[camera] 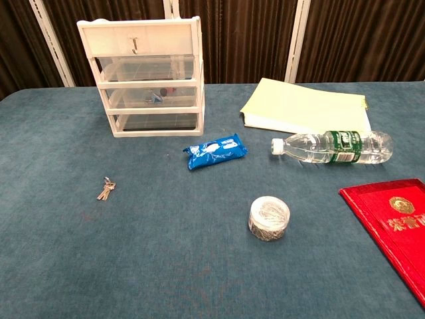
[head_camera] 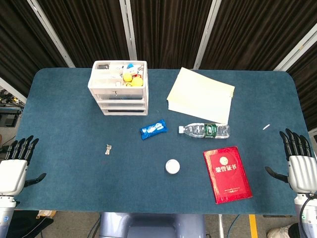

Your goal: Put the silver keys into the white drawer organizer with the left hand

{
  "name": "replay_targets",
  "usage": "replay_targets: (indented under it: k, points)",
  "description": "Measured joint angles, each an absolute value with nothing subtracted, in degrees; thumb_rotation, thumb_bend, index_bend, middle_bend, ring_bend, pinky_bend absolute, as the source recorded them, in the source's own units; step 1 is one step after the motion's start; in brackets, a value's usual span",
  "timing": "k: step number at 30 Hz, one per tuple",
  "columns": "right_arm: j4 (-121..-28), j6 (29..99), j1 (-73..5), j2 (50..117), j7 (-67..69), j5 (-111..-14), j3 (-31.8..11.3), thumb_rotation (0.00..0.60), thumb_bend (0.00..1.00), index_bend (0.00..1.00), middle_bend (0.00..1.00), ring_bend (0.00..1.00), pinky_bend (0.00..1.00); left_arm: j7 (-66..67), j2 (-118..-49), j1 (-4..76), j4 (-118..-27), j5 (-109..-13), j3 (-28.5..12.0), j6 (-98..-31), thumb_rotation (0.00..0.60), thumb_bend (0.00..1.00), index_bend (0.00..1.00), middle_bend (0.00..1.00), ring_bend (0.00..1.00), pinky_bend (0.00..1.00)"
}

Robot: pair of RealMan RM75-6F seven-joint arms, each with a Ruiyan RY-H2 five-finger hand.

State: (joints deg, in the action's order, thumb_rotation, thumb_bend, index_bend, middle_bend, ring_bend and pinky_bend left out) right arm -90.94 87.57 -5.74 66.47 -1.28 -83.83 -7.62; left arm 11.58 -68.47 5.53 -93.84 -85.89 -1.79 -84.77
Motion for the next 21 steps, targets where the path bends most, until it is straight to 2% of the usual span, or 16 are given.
replay_targets:
  k: [21]
  points:
    - [-91.56, 87.01, -5.76, 66.27, -1.03, -83.62, -7.48, 0.6, 0.0, 0.0, 0.0, 0.0, 0.0, 12.12, -68.41, 5.53, -94.26, -85.1, -1.76, -84.26, 0.6, 0.01, 0.0, 0.0, 0.0, 0.0]
